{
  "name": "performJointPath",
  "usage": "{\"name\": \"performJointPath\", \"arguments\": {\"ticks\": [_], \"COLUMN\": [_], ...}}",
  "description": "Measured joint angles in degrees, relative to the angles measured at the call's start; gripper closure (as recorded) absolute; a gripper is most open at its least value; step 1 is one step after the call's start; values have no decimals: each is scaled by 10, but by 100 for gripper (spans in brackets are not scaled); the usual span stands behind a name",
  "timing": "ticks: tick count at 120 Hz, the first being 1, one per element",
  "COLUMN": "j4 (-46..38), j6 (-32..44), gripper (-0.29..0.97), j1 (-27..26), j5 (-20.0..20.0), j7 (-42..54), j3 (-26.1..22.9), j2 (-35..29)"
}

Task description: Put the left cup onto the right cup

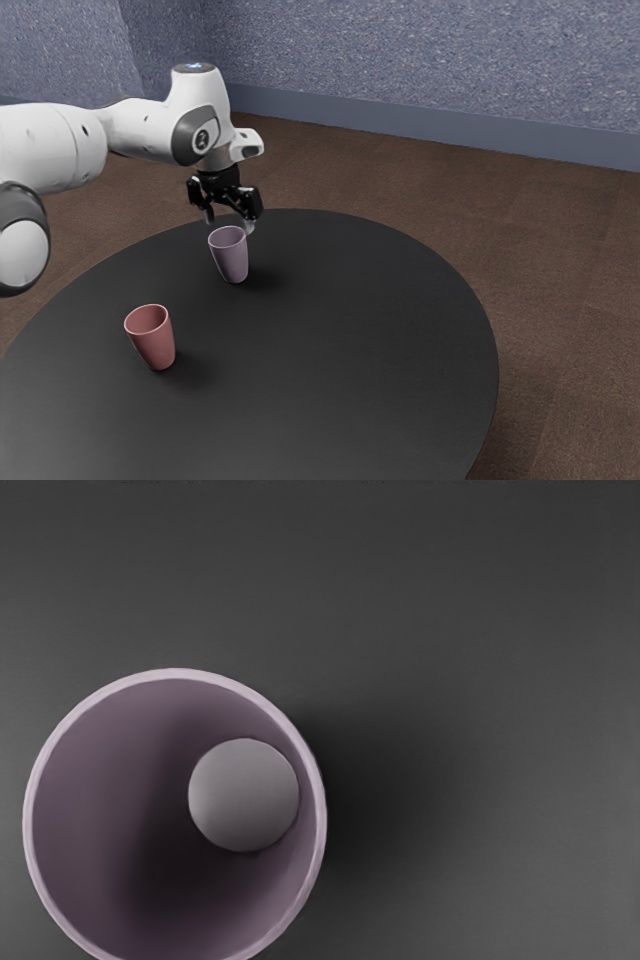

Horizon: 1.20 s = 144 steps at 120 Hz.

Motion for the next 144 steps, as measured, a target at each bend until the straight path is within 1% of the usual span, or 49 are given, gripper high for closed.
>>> {"name": "performJointPath", "arguments": {"ticks": [21,132,144], "j4": [17,37,48], "j6": [3,26,30], "gripper": [0,0,0], "j1": [0,7,7], "j5": [0,0,0], "j7": [-1,7,9], "j3": [-7,-6,-6], "j2": [15,65,74]}}
